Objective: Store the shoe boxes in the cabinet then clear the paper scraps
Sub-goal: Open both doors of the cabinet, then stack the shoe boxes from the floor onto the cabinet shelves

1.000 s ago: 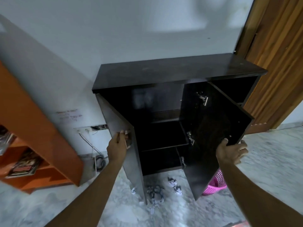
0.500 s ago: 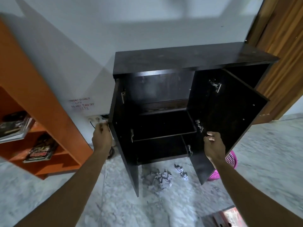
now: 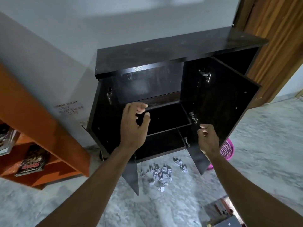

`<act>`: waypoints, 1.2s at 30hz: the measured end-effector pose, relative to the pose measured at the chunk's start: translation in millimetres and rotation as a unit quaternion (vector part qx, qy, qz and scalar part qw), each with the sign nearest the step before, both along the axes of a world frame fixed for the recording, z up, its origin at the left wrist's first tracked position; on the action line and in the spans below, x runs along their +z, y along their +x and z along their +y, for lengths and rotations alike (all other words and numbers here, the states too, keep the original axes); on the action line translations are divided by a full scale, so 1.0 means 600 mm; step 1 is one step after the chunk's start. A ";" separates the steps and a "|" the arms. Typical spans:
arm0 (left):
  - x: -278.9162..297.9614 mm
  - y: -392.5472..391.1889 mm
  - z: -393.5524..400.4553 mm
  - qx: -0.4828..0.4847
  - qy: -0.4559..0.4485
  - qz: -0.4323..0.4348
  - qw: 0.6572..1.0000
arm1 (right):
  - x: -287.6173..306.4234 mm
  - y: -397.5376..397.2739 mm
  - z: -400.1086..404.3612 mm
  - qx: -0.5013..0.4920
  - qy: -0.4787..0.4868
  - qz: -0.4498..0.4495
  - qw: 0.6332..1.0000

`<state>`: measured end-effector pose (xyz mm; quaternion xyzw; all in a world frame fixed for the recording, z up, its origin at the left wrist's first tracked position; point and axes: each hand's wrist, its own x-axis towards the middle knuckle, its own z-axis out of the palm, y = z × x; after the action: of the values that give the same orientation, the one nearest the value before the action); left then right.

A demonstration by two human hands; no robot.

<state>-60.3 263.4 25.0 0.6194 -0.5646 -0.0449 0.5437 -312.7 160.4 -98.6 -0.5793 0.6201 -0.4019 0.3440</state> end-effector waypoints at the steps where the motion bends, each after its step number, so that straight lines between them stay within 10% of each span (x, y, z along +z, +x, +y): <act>1: -0.017 -0.016 -0.016 -0.016 0.033 0.007 0.999 | -0.005 -0.009 -0.002 -0.007 0.001 -0.002 1.000; 15: -0.237 -0.169 -0.143 -0.260 0.317 -0.036 0.912 | -0.123 -0.168 0.091 -0.236 0.067 -0.031 0.969; 26: -0.369 -0.252 -0.135 -0.466 0.442 -0.137 0.754 | -0.243 -0.178 0.361 -0.494 0.137 -0.029 0.858; 36: -0.533 -0.294 -0.050 -0.507 0.495 -0.163 0.686 | -0.373 -0.157 0.540 -0.588 0.197 -0.040 0.784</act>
<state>-236.6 233.1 -294.7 0.4155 -0.7681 -0.4847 -0.0485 -407.0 484.5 -322.1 -0.0055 0.8919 -0.4181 0.1724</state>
